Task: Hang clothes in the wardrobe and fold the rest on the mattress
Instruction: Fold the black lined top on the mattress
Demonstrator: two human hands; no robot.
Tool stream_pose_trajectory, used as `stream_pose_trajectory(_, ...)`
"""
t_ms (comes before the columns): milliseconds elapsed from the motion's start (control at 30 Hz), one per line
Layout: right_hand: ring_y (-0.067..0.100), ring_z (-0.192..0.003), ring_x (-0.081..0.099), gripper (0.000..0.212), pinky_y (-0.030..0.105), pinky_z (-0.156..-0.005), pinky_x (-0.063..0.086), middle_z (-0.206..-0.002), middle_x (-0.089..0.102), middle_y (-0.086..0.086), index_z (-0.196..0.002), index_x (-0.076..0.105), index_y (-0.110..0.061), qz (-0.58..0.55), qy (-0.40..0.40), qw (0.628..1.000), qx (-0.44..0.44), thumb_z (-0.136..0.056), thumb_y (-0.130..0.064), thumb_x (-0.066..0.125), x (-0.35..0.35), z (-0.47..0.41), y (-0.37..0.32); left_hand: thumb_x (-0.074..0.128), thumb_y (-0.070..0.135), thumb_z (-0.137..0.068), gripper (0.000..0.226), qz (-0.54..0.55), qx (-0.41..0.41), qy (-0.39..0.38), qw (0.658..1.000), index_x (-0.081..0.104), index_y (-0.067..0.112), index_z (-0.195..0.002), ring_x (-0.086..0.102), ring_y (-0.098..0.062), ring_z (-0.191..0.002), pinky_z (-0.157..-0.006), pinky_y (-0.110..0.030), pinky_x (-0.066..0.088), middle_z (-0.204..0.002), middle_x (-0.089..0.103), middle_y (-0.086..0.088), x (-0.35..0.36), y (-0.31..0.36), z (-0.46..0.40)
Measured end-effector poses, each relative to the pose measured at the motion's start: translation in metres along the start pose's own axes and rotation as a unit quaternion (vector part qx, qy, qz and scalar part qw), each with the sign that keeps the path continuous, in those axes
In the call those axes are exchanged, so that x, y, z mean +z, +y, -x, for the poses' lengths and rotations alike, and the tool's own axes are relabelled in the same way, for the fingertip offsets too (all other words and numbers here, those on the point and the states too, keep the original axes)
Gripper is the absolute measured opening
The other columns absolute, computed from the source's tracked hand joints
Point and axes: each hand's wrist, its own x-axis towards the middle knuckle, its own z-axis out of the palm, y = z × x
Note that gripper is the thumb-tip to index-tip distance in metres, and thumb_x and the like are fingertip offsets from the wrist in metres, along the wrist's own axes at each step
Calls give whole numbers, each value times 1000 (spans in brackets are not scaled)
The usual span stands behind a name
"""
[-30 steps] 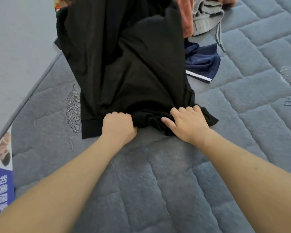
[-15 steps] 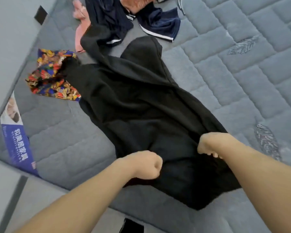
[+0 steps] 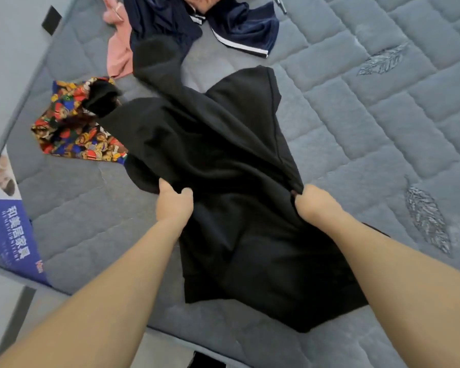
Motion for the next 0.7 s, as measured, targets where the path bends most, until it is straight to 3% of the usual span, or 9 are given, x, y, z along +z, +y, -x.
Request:
stream_pose_trajectory(100,35,-126,51,40,38,-105,40,-141,51,21,-131,54,-1,104,-104,985,89,-103,-25,38,-13,31,86,57,28,-88,44,-212,71,-157,962,51,16,-130,55,-35,-118,-84,-31,39,-131,58,-12,17,1,31)
stream_pose_trajectory(233,30,-132,47,68,37,-108,38,-147,45,15,-150,35,-14,242,-198,924,219,-87,-31,54,-39,84,191,60,38,-88,55,-442,-10,-460,770,45,23,-138,68,-25,-72,-60,-32,59,-105,66,-11,23,14,104)
stream_pose_trajectory(300,33,-133,44,92,42,-106,40,-148,38,16,-152,23,-17,183,-120,948,230,-69,-32,61,-41,94,198,57,48,-88,50,-530,-4,-463,710,50,20,-129,64,-23,-55,-55,-27,54,-86,70,-13,21,30,123)
stream_pose_trajectory(333,33,-139,35,102,48,-109,36,-153,25,14,-152,14,-18,152,-57,965,205,-66,-37,64,-38,90,192,55,51,-87,46,-558,34,-420,715,56,16,-116,62,-22,-53,-55,-26,52,-79,70,-11,21,39,125)
stream_pose_trajectory(400,27,-149,11,122,57,-115,18,-161,1,9,-154,0,-14,118,-6,986,116,-65,-56,72,-31,76,160,50,50,-85,39,-535,158,-257,789,59,13,-92,61,-24,-64,-62,-30,47,-78,66,-7,24,55,120)
stream_pose_trajectory(467,24,-151,-1,141,60,-118,5,-163,-6,11,-154,-3,-5,61,46,995,68,-57,-74,71,-21,62,124,50,41,-85,32,-426,294,-34,855,58,10,-91,58,-31,-84,-67,-34,41,-90,59,-8,33,68,111)
stream_pose_trajectory(533,26,-151,-7,148,63,-115,1,-162,-15,11,-153,-12,-3,37,116,991,56,-55,-82,67,-11,57,103,51,37,-87,32,-355,359,75,860,58,9,-101,52,-34,-97,-75,-39,43,-103,54,-12,43,77,97)
stream_pose_trajectory(600,31,-150,8,135,62,-113,15,-162,0,15,-153,-6,-2,45,191,980,46,-64,-73,66,0,57,104,45,39,-94,39,-368,290,-21,883,56,14,-122,47,-36,-118,-97,-46,40,-128,51,-13,50,80,84)
stream_pose_trajectory(700,40,-121,51,62,47,-95,41,-130,54,22,-135,43,-5,-106,255,960,53,-85,-41,57,-9,53,114,33,46,-97,44,-551,271,-212,760,55,24,-128,38,-37,-133,-109,-55,32,-141,45,-8,59,71,72)
